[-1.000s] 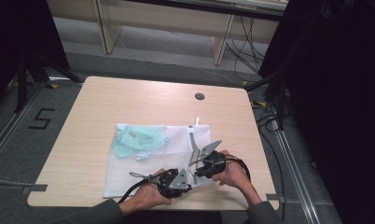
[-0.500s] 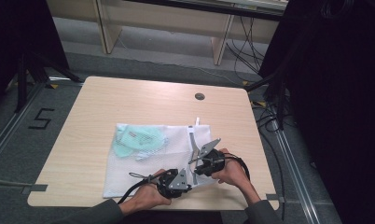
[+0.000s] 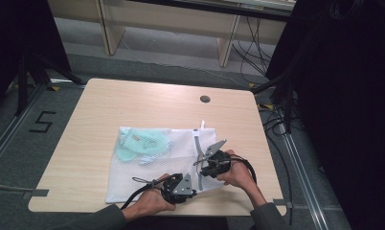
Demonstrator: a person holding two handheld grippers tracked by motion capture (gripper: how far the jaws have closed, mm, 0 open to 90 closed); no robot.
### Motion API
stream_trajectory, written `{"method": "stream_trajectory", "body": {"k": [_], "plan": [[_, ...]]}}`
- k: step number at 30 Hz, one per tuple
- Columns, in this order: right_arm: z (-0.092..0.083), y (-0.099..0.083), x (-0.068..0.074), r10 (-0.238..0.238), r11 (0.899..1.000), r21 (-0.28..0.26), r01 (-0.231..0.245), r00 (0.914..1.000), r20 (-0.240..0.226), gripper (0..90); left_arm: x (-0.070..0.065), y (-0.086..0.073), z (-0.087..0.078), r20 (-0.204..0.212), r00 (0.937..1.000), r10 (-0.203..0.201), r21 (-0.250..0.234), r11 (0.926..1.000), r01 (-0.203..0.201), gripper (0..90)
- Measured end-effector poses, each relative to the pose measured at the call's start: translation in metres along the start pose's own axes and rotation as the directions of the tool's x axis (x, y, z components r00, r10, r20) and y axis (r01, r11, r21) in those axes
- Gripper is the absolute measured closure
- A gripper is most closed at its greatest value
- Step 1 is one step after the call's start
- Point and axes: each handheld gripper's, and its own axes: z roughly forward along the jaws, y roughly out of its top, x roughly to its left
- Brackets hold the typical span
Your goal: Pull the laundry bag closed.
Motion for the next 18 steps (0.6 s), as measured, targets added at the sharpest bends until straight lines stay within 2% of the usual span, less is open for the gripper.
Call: {"method": "stream_trajectory", "body": {"k": [1,3,5,6,8,14,15,16,17,18], "plan": [[0.0,0.0,-0.002,-0.015,1.0,-0.008,0.015,0.9998,0.009,86.7,0.0,0.0,0.0,0.0,1.0,0.0,0.0,1.0,0.0,88.8],[0.0,0.0,-0.002,-0.017,1.0,-0.008,0.017,0.9998,0.006,86.7,0.001,0.0,0.0,0.001,1.0,-0.001,0.001,1.0,0.001,88.8],[0.001,0.001,-0.003,-0.008,1.0,-0.004,0.008,0.9999,0.011,86.7,0.0,0.0,-0.001,0.004,1.0,-0.003,0.001,1.0,0.003,88.8],[0.001,0.001,-0.005,-0.014,1.0,-0.006,0.014,0.9997,0.02,86.7,0.0,0.0,-0.001,0.003,0.9999,0.012,0.011,0.9999,-0.012,88.8],[0.001,0.0,-0.006,0.0,1.0,-0.007,0.0,0.9998,0.019,86.7,-0.002,0.001,0.0,0.006,1.0,0.002,0.002,1.0,-0.002,88.8],[0.001,0.001,-0.011,-0.002,1.0,-0.015,0.002,0.9997,0.024,86.7,-0.001,0.0,-0.001,0.01,0.9999,-0.001,0.004,1.0,0.001,88.7],[0.002,0.002,-0.012,-0.023,1.0,-0.021,0.024,0.9995,0.019,86.7,-0.002,0.0,-0.001,0.008,1.0,-0.001,0.003,1.0,0.001,88.7],[0.002,0.002,-0.012,-0.014,1.0,-0.012,0.014,0.9998,0.013,86.7,-0.002,0.001,-0.001,0.007,1.0,0.0,0.003,1.0,0.0,88.7],[0.002,0.002,-0.011,0.029,1.0,-0.002,-0.029,0.9996,0.006,86.7,-0.002,0.001,-0.001,0.008,1.0,0.001,0.003,1.0,-0.001,88.7],[0.002,0.002,-0.012,0.009,1.0,-0.011,-0.009,0.9996,0.026,86.7,-0.002,0.001,-0.001,0.006,1.0,0.003,0.001,1.0,-0.003,88.7]]}}
